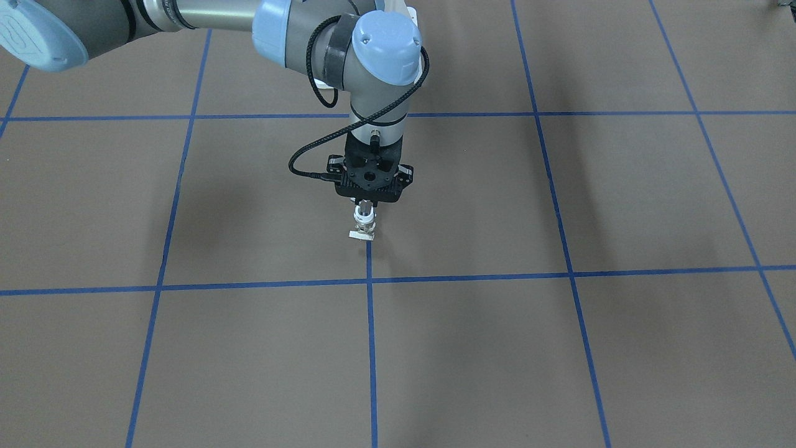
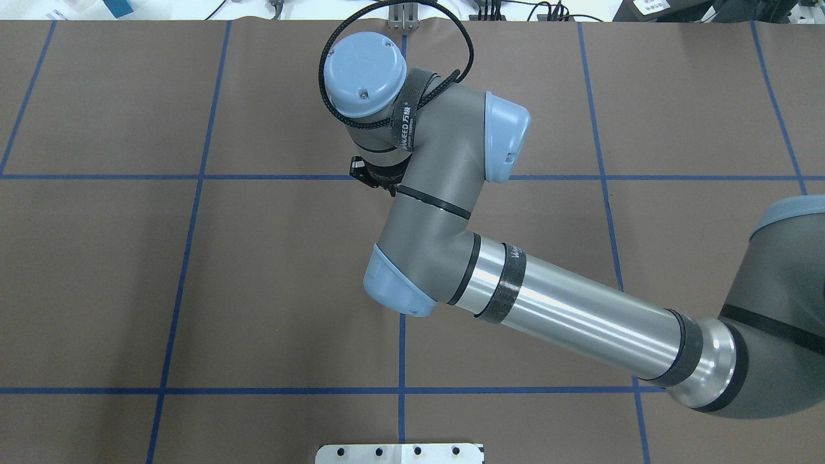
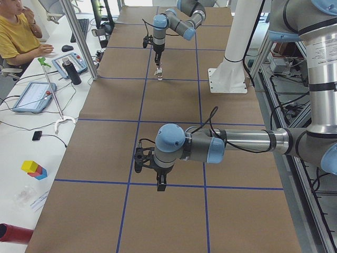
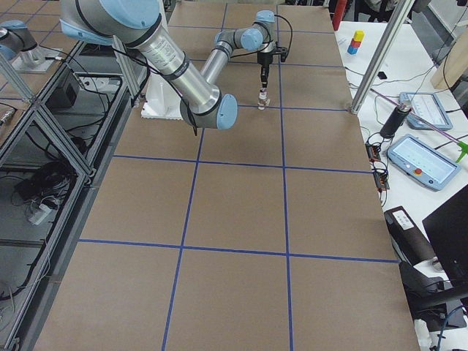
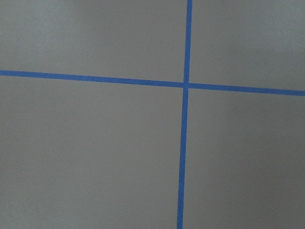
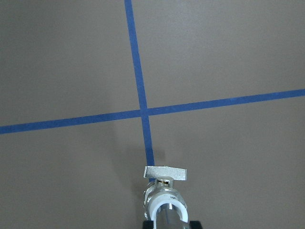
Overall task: Assemble PPR valve and pipe with both arms
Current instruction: 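Lower the fitting onto the valve top and press it down with the right gripper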
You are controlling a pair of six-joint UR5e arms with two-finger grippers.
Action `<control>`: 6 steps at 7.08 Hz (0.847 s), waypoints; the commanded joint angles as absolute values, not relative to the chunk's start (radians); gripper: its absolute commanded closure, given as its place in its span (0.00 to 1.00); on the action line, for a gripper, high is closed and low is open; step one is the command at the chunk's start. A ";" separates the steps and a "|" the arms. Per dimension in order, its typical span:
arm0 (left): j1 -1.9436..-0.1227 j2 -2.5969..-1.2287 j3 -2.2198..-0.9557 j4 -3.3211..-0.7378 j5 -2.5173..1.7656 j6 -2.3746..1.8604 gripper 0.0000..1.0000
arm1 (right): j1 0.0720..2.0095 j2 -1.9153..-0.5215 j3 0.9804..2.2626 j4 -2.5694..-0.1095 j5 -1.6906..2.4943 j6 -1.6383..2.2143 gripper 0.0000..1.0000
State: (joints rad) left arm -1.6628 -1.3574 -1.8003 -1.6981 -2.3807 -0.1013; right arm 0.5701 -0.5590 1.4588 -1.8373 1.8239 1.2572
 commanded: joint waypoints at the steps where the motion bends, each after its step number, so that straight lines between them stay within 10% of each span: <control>1: -1.663 -1.358 -1.801 -1.698 -2.381 -0.101 0.00 | 0.565 -0.560 1.459 -1.838 1.824 1.256 1.00; 3: -1.661 -1.358 -1.801 -1.698 -2.381 -0.101 0.00 | 0.561 -0.557 1.459 -1.838 1.825 1.258 0.99; 4: -1.663 -1.358 -1.801 -1.698 -2.381 -0.101 0.00 | 0.561 -0.558 1.459 -1.838 1.825 1.259 0.63; 6: -1.661 -1.356 -1.801 -1.700 -2.382 -0.101 0.00 | 0.563 -0.568 1.459 -1.838 1.819 1.262 0.30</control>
State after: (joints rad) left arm -1.6618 -1.3574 -1.8009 -1.6992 -2.3811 -0.1012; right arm 0.5624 -0.5639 1.4592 -1.8377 1.8234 1.2613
